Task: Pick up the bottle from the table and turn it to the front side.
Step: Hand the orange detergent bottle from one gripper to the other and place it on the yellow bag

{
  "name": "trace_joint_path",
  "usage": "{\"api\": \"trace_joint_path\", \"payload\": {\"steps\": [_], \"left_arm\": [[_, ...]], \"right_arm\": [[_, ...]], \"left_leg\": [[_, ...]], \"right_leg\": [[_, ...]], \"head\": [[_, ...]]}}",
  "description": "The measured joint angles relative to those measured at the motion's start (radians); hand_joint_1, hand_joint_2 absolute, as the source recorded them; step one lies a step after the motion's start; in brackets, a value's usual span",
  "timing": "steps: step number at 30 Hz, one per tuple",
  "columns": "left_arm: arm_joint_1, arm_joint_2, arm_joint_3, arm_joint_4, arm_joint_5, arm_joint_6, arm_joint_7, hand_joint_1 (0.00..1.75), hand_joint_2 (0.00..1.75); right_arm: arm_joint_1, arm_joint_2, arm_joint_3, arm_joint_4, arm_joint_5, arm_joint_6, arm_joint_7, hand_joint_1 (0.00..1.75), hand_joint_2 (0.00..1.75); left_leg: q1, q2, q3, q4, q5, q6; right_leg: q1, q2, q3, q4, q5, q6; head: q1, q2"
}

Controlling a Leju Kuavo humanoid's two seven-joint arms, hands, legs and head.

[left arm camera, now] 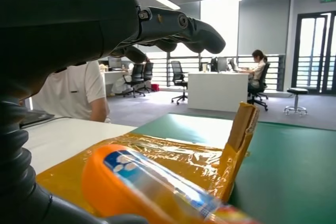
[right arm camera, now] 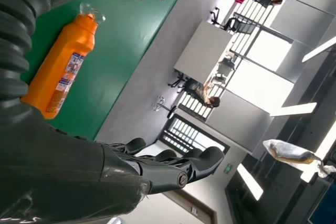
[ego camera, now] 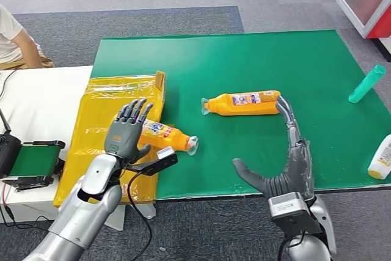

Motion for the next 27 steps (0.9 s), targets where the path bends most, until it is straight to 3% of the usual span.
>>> {"api": "trace_joint_path", "payload": {"steps": [15, 20, 24, 27], "left_arm": [[0.002, 0.004, 0.02, 0.0, 0.059, 0.004, -0.009, 0.0, 1.75], [0.039, -0.015, 0.071, -0.041, 0.295, 0.009, -0.107, 0.0, 1.75], [0.105, -0.033, 0.117, -0.135, 0.574, -0.012, -0.226, 0.0, 1.75], [0.15, -0.04, 0.143, -0.205, 0.668, -0.023, -0.263, 0.0, 1.75]], "right_arm": [[0.009, 0.0, -0.032, -0.009, 0.014, 0.002, -0.013, 0.0, 1.75], [0.016, 0.0, -0.037, -0.01, 0.021, 0.002, -0.014, 0.0, 1.75], [0.023, -0.004, -0.037, -0.007, -0.015, 0.023, -0.011, 0.0, 1.75], [0.024, -0.008, -0.037, -0.001, -0.044, 0.035, -0.013, 0.0, 1.75]], "left_leg": [[0.0, 0.0, 0.0, 0.0, 0.0, 0.0], [0.0, 0.0, 0.0, 0.0, 0.0, 0.0], [0.0, 0.0, 0.0, 0.0, -0.001, 0.0], [0.0, 0.0, 0.0, 0.0, -0.001, 0.0]], "right_leg": [[0.0, 0.0, 0.0, 0.0, 0.0, 0.0], [0.0, 0.0, 0.0, 0.0, 0.0, 0.0], [0.0, 0.0, 0.0, 0.0, 0.0, 0.0], [0.0, 0.0, 0.0, 0.0, -0.001, 0.0]], "head": [[0.0, 0.0], [0.0, 0.0], [0.0, 0.0], [0.0, 0.0]]}}
